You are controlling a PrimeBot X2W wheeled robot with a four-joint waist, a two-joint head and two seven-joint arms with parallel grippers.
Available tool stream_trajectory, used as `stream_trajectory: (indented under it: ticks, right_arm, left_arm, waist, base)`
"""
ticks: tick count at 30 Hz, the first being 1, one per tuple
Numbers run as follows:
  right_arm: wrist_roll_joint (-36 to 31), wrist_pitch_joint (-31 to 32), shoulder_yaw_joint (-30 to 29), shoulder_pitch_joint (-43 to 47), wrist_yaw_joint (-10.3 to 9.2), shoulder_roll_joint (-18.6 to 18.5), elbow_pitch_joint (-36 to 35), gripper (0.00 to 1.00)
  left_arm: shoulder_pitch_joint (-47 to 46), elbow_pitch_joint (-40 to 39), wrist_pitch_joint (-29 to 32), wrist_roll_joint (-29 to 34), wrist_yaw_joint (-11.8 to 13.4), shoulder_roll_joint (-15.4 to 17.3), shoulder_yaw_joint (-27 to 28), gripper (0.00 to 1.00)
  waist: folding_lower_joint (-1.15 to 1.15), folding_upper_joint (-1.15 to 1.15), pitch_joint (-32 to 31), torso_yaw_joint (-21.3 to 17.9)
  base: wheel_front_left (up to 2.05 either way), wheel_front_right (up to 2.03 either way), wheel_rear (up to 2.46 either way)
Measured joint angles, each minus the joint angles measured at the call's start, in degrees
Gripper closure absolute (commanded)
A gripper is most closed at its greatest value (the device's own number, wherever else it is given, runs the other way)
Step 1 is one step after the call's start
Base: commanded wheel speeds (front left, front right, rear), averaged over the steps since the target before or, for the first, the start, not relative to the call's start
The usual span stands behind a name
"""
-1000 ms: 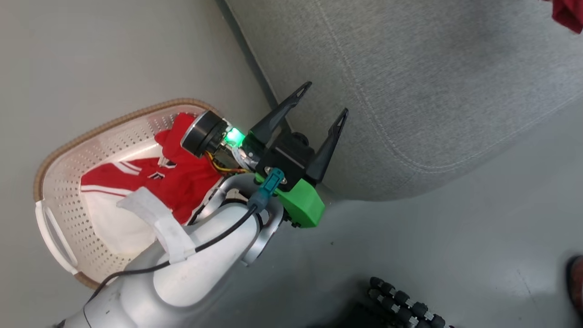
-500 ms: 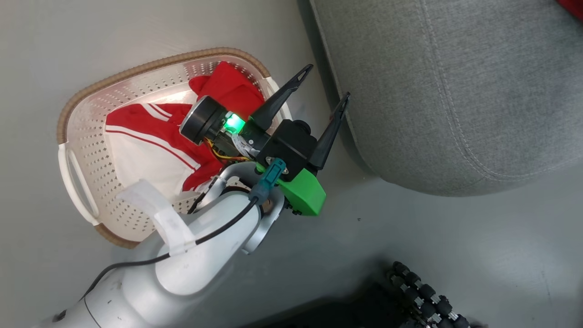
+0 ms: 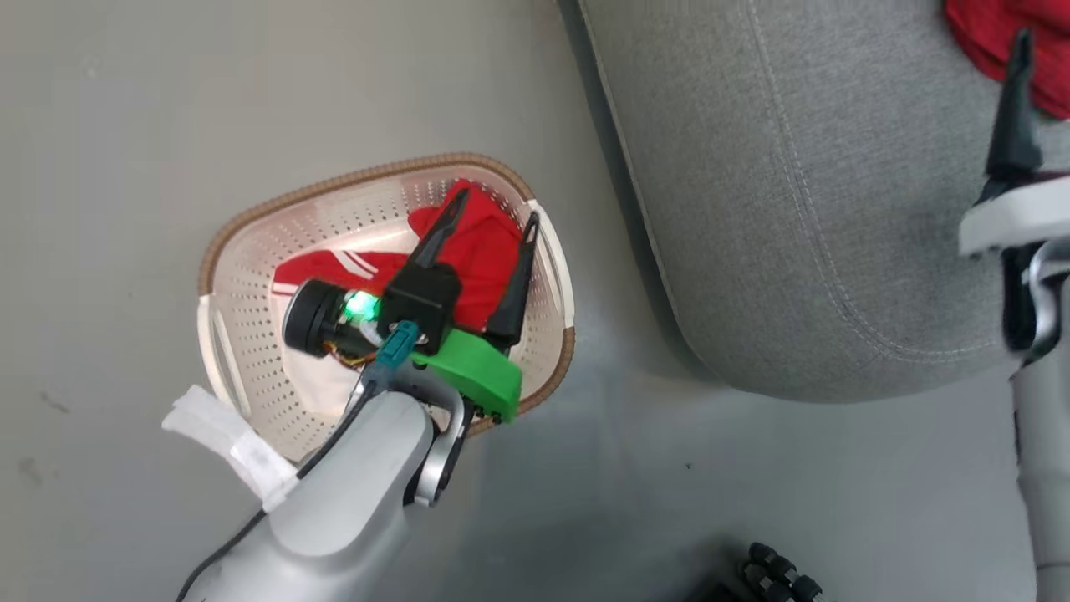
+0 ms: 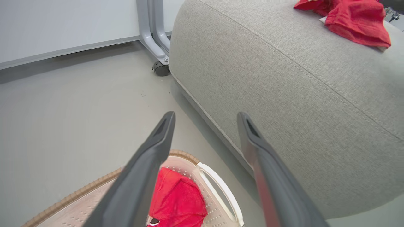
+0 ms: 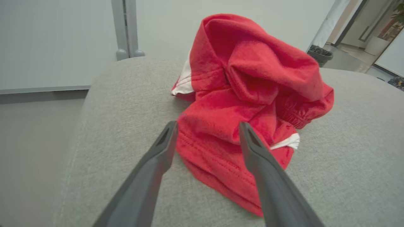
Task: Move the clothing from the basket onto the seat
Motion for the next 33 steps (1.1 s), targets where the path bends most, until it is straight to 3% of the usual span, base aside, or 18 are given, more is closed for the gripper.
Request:
stream_trajectory:
  ticks: [6, 11, 16, 26, 33]
  right_arm:
    - [1.26, 0.00, 8.38, 10.64, 0.00, 2.42, -5.54, 0.00]
    - [3.81, 0.00, 14.93, 18.52, 0.00, 3.26, -8.58, 0.00]
    - [2.80, 0.00, 17.69, 24.34, 0.00, 4.46, -11.55, 0.00]
    - [-0.37, 0.00, 16.44, 33.33, 0.00, 7.83, -18.29, 0.00]
    - [-1.52, 0.00, 15.55, 38.38, 0.00, 9.56, -22.05, 0.00]
  left_arm:
    - [8.56, 4.65, -1.74, -4.46, -0.46, -0.92, 6.88, 0.00]
    - [16.16, 3.10, -1.90, -2.44, -1.35, -2.33, 15.04, 0.00]
    - [24.82, 1.47, -1.91, 1.56, -3.39, -4.04, 22.34, 0.00]
    - [37.68, -8.55, -1.91, 11.67, -7.80, -6.68, 35.52, 0.00]
    - [44.98, -17.13, -1.90, 13.52, -13.17, -7.14, 39.62, 0.00]
  waist:
    - [-0.01, 0.00, -7.86, 1.19]
    - [-0.01, 0.00, -14.22, 2.61]
    - [-0.01, 0.00, -20.78, 4.48]
    - [-0.01, 0.00, -31.87, 8.57]
    - [-0.01, 0.00, -37.35, 10.62]
  base:
    - [0.00, 0.00, 0.00]
    - [0.00, 0.00, 0.00]
    - [0.00, 0.00, 0.00]
    - [0.00, 0.00, 0.00]
    - [0.00, 0.00, 0.00]
